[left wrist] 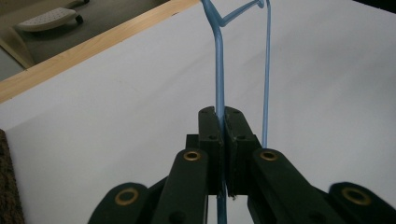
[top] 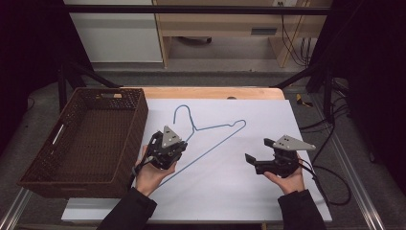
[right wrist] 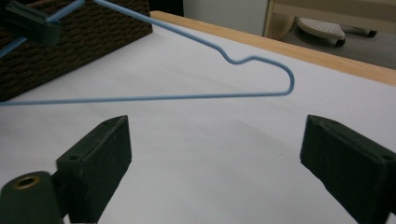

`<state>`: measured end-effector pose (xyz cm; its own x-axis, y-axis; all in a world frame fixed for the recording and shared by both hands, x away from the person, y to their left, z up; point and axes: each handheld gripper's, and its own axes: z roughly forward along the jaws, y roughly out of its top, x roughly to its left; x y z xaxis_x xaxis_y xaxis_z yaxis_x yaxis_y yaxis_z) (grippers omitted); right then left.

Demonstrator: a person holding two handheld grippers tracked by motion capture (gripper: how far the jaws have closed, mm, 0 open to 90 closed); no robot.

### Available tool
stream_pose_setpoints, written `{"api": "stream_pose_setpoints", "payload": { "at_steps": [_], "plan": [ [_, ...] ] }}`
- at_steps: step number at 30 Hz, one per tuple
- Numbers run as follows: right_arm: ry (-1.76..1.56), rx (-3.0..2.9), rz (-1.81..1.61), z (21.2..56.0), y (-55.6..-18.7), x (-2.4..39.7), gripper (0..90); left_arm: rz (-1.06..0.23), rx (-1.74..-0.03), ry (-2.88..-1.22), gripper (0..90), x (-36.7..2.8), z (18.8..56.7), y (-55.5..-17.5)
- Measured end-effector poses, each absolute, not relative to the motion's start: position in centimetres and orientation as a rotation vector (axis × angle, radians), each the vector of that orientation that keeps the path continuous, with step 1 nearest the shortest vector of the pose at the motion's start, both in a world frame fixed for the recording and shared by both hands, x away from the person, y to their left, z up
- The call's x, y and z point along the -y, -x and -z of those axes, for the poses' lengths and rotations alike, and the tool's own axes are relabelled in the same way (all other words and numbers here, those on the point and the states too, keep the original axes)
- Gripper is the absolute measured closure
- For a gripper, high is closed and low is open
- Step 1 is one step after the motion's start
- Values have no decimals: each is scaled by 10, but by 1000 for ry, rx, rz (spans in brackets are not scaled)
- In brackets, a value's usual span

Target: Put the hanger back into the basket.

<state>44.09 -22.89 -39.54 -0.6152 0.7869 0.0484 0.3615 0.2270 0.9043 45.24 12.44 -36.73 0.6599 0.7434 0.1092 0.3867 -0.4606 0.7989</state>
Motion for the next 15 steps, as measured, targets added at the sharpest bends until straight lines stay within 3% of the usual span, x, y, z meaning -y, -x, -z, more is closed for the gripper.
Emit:
{"api": "stream_pose_setpoints", "payload": {
  "at_steps": [15],
  "plan": [
    [-1124,-2034,-1392,400,-431,252,55,-621,-879,-2015,871,-155,344,-440]
  ]
}}
